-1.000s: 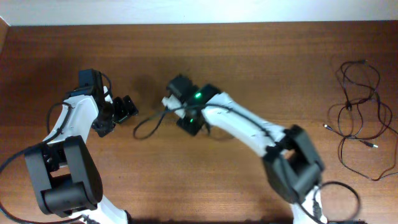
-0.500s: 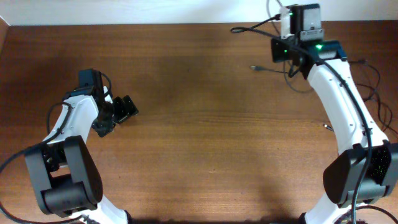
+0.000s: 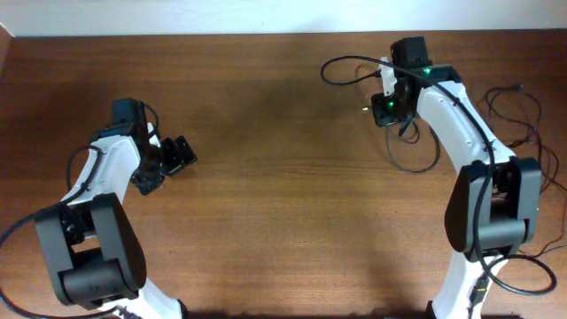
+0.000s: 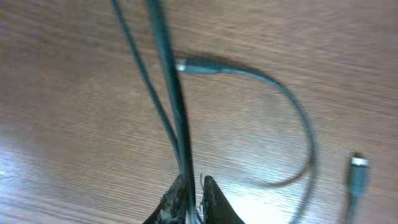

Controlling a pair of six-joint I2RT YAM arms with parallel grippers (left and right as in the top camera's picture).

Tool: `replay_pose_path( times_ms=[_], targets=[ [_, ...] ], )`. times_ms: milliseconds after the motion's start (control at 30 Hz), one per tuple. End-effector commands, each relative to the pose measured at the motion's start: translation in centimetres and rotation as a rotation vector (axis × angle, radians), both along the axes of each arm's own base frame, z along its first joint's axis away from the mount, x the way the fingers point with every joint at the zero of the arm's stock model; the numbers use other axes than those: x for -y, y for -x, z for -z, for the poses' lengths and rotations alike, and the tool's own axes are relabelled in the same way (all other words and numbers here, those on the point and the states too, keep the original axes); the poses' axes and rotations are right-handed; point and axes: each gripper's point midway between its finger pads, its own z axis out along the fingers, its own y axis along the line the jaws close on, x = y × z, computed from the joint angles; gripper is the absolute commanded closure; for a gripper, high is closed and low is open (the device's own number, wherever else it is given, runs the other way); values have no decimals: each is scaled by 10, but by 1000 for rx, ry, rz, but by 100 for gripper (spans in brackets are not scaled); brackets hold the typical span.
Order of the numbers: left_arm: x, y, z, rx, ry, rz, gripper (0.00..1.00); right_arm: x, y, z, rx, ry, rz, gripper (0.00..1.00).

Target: Untangle cables

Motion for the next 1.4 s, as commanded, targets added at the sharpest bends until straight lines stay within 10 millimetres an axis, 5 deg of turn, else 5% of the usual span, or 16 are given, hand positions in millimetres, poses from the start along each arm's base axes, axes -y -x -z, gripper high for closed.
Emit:
replay_pose_path(
  times_ms=[0,67,167,367,433,500,533,667,767,1000,1133,1367],
  targets=[
    [0,-5,-9,29,2,-3,1,-13,8,20,-60,-62,-19,67],
    [0,-5,-9,28,2,-3,1,-12,10,29,-81,-58,-17,28],
    [0,-5,-9,29,2,-3,1,-10,9,38,-92,-43,-13,7],
    [0,-5,-9,28,2,-3,1,-12,11,40,-112,-100,8,5],
    [0,-5,-9,28,2,-3,1,-52,-5,8,-52,-458,-68,4],
    [0,-5,-9,28,2,-3,1,-64,-16,-20,11,-662,-126,4],
    [0,-5,-9,28,2,-3,1,-54,-28,-31,63,-720,-114,4],
    [0,-5,-9,28,2,-3,1,10,-47,-10,86,-541,126,2],
    [0,-5,-9,29,2,-3,1,36,-35,9,26,-393,225,2],
    [0,-5,-9,28,2,-3,1,-7,12,23,-176,-359,173,1],
    [0,-5,-9,28,2,-3,1,-36,19,24,-192,-349,112,1],
    [0,-5,-9,28,2,-3,1,-55,31,28,-220,-280,64,1]
  ],
)
